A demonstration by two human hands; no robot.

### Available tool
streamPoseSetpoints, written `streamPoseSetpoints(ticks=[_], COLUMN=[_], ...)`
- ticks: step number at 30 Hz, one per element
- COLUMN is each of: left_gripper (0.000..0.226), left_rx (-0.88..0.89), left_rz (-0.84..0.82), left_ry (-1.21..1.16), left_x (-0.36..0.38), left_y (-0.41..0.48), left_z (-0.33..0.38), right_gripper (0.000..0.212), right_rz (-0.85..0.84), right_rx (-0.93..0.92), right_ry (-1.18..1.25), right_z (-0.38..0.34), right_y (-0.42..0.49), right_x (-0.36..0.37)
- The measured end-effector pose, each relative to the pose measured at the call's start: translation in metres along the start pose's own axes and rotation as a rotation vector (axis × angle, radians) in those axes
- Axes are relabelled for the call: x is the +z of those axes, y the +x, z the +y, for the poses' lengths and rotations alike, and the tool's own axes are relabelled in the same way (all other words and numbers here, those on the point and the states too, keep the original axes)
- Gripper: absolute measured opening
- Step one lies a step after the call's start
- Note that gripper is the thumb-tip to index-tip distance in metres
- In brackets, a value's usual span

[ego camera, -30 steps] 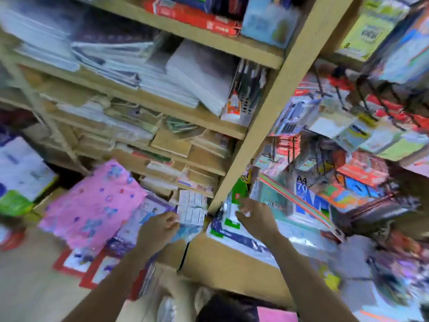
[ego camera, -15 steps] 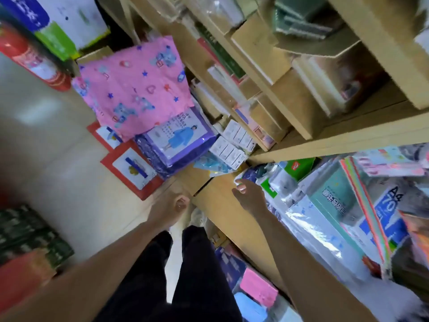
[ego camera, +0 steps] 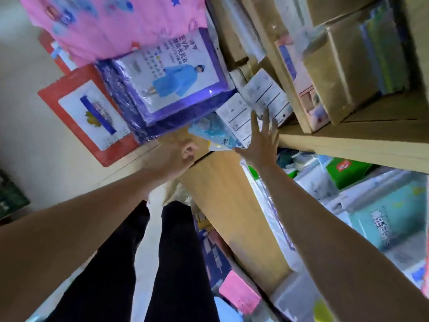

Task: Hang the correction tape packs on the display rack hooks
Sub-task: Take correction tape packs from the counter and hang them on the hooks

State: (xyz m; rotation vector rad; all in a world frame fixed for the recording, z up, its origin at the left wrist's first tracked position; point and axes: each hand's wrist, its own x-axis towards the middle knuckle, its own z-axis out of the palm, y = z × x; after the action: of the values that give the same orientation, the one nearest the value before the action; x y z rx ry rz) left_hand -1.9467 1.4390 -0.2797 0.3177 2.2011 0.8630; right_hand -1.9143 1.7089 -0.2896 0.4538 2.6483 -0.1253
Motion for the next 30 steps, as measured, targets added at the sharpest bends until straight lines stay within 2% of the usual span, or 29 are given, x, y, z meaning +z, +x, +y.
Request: streamPoseSetpoints(ticks=[3, 6, 11, 14, 16, 19, 21, 23, 26, 30], left_gripper=[0.027, 0.031, 0.039, 0.055, 0.068, 0.074, 0.058, 0.04, 0.033, 0.016], left_rx=[0.017, 0.01, 0.159, 0.269, 0.3, 0.316, 0.372, 0.338, 0.184, 0.125], left_rz=[0.035, 0.029, 0.167, 0.253, 0.257, 0.209, 0.142, 0.056, 0.008, -0.025], left_ry=[-0.011, -0.057, 0.01, 0.093, 0.186, 0.202, 0.104, -0.042, -0.204, -0.329], left_x=[0.019, 0.032, 0.037, 0.038, 0.039, 0.04, 0.041, 0.042, 0.042, 0.036], left_y=[0.011, 0.015, 0.021, 0.029, 0.032, 0.029, 0.024, 0.017, 0.004, -0.008], left_z=[-0.006, -0.012, -0.007, 0.0, 0.004, 0.011, 0.011, 0.007, -0.001, -0.014], right_gripper=[0.115, 0.098, 0.05, 0.02, 0.017, 0.017, 0.015, 0.001, 0.007, 0.016], right_rz=[0.065, 0.201, 0.438, 0.492, 0.439, 0.214, 0.077, -0.002, -0.061, -0.119], right_rx=[-0.027, -0.039, -0.238, -0.238, -0.23, -0.203, -0.136, -0.068, -0.02, -0.016], right_ry=[-0.133, -0.116, 0.151, 0.368, 0.463, 0.604, 0.718, 0.811, 0.917, 1.003], right_z=[-0.001, -0.001, 0.005, 0.011, 0.017, 0.021, 0.018, 0.014, 0.005, -0.01], right_y=[0.006, 0.005, -0.012, -0.033, -0.049, -0.068, -0.074, -0.075, -0.067, -0.047], right_x=[0.025, 0.042, 0.041, 0.031, 0.02, 0.006, -0.003, -0.008, -0.014, -0.017])
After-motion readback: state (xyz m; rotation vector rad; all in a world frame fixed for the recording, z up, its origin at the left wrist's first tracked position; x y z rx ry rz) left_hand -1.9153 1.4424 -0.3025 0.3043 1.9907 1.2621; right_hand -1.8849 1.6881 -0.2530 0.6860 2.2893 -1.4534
